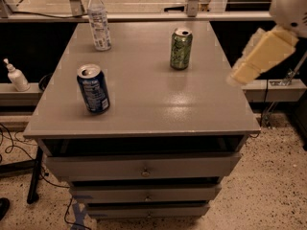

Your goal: Knock green can over

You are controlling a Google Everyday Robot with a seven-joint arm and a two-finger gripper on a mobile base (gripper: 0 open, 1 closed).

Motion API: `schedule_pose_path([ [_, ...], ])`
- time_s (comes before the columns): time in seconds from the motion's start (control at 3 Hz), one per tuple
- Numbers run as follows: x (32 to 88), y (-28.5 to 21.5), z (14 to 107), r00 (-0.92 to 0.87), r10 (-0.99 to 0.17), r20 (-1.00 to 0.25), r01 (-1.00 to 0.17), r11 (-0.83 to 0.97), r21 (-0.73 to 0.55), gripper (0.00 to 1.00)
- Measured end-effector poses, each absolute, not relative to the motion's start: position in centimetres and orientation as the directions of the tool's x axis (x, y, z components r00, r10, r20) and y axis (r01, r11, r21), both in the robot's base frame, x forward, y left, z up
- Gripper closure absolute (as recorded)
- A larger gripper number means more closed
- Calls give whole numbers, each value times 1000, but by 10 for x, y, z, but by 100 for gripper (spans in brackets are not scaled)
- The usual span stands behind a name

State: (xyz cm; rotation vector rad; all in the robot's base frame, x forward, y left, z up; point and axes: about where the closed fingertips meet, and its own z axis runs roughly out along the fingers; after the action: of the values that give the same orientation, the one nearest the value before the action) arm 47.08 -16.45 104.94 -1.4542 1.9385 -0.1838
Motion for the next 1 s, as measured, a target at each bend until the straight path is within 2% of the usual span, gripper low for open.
schedule_pose_path([
  [0.33, 530, -157, 1017, -151, -809, -569, -763, 461, -453, 0],
  [0.67, 579, -160, 1000, -160, -759, -632, -724, 525, -447, 0],
  [1.0, 578, -160, 1000, -160, -759, -631, -725, 524, -447, 0],
])
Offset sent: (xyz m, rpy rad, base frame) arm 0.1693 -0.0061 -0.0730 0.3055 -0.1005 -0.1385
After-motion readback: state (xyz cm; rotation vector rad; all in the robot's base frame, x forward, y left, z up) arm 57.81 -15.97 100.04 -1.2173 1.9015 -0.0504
